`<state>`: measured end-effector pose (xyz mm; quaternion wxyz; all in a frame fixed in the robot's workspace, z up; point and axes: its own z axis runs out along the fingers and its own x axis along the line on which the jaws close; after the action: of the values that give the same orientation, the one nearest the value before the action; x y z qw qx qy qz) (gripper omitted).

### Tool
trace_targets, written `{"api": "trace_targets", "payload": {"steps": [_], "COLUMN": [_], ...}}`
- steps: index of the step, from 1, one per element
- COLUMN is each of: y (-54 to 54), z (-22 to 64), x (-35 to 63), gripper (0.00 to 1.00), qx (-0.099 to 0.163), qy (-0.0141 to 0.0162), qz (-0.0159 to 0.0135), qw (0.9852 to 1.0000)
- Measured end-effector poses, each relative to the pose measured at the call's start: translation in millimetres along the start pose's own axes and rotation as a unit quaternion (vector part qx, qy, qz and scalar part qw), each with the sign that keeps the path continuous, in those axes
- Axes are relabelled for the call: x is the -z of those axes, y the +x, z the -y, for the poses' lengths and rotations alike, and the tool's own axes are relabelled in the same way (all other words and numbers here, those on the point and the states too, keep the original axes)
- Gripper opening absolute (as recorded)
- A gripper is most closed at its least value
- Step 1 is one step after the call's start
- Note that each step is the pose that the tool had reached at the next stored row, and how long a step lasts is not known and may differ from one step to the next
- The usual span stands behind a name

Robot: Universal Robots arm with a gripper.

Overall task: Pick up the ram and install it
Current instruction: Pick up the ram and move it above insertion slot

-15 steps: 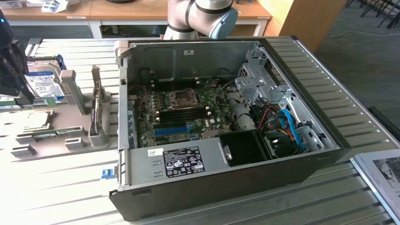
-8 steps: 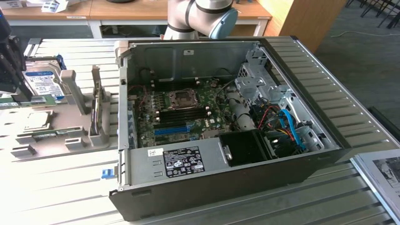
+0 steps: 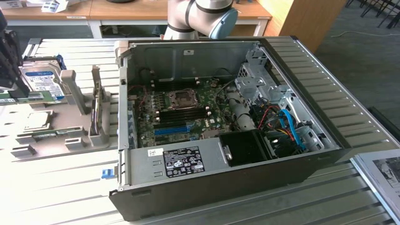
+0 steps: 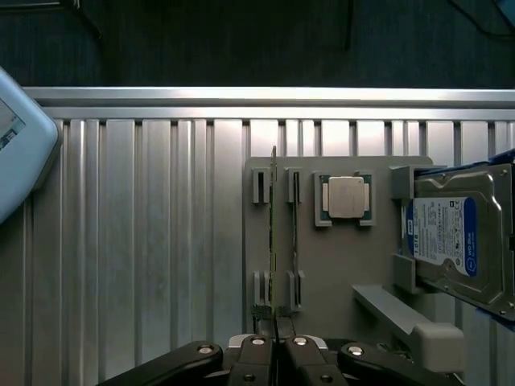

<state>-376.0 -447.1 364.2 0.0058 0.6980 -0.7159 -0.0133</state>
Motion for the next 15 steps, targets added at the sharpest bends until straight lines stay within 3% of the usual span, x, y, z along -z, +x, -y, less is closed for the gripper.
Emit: {"api": "trace_targets", "payload": {"steps": [15], "y": [-0.1], "z": [-0.3], "x": [11.5], "gripper": [0.12], "qx": [0.0], "qy": [0.0], "qz": [0.0], "qw": [1.0]}}
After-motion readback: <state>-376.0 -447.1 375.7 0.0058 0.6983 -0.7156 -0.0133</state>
